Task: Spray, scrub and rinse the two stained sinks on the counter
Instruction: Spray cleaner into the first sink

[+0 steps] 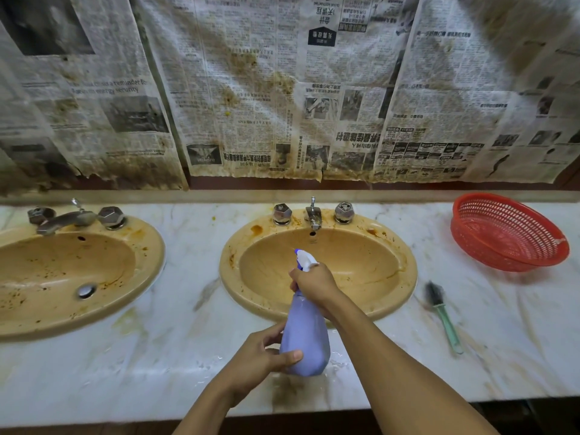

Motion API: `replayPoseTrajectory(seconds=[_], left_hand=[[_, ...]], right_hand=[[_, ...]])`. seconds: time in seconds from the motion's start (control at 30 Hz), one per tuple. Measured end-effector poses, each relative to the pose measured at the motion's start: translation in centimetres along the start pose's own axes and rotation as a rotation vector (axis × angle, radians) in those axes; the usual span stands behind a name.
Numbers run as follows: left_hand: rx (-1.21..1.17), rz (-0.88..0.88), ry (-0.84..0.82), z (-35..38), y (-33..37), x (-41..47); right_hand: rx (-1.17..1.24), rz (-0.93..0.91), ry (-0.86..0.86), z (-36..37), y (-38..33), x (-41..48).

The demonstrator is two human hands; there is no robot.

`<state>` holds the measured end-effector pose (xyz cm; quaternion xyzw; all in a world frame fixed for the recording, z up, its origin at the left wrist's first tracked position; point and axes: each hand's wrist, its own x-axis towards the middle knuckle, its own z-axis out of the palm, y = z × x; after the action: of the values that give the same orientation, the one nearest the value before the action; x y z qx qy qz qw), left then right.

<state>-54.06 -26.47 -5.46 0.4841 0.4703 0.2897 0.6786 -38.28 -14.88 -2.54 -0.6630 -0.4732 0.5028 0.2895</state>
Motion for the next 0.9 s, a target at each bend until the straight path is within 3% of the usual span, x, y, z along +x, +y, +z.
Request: replayPoseTrajectory(seconds=[0.17, 0.4, 0.63, 0.9], left_hand=[[-0.041, 0.000, 0.056, -1.7, -1.2, -1.7], [-0.040, -0.030, 0.105, -2.7, -2.0, -3.4], [-0.030, -0.031, 0.132, -3.9, -2.7, -5.5], [-0.115, -0.089, 0.159, -3.2, -4.5, -7.5]], right_hand=[[0.019, -0.100, -0.148, 2.5, -0.6, -1.0], [0.019, -0.022, -0.070, 5.2, -0.2, -1.7], [0.058, -0.097, -0.202, 6.6, 0.0, -2.8], [-0.023, -0.051, -0.224, 8.5, 0.9, -4.3]])
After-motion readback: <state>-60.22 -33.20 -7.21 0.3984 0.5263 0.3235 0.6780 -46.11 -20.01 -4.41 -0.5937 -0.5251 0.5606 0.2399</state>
